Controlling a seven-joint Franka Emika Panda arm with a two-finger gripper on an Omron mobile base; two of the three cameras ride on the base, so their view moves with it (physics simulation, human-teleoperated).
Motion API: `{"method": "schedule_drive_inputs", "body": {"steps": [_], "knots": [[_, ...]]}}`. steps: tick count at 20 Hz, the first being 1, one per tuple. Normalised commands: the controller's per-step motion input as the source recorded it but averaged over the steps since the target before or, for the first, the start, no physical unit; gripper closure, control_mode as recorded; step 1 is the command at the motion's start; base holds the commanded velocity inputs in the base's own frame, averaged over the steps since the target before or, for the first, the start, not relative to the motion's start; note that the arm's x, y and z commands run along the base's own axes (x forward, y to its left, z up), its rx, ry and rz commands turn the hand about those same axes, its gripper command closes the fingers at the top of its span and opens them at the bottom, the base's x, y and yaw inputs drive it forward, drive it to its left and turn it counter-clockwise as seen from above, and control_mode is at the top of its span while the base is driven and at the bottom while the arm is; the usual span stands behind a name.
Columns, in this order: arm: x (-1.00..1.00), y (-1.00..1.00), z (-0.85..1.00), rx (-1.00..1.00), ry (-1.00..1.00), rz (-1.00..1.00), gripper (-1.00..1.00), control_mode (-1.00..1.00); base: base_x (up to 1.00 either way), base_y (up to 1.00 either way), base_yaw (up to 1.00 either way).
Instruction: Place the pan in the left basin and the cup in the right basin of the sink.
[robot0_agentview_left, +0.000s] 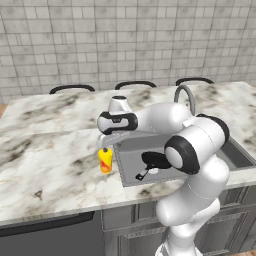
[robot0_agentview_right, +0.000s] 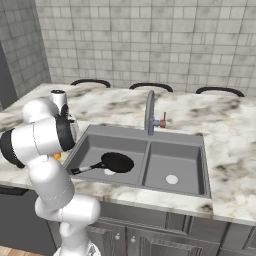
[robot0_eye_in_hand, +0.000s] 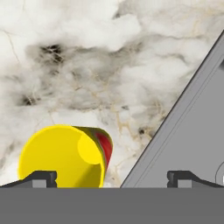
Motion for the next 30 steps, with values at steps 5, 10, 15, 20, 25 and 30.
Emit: {"method": "schedule_drive_inputs", "body": {"steps": [5, 10, 15, 20, 25, 30], "knots": [[0.01, 0.0, -0.12, 0.0, 0.0, 0.01, -1.0, -1.0, 0.0, 0.0, 0.0], [0.09, 0.0, -0.08, 0.0, 0.0, 0.0, -1.0, -1.0, 0.0, 0.0, 0.0], [0.12, 0.0, -0.04, 0.0, 0.0, 0.0, -1.0, -1.0, 0.0, 0.0, 0.0], [0.01, 0.0, -0.19, 0.0, 0.0, 0.0, -1.0, -1.0, 0.0, 0.0, 0.0], [0.0, 0.0, -0.21, 0.0, 0.0, 0.0, -1.0, -1.0, 0.0, 0.0, 0.0], [0.0, 0.0, -0.15, 0.0, 0.0, 0.0, -1.0, -1.0, 0.0, 0.0, 0.0]]}}
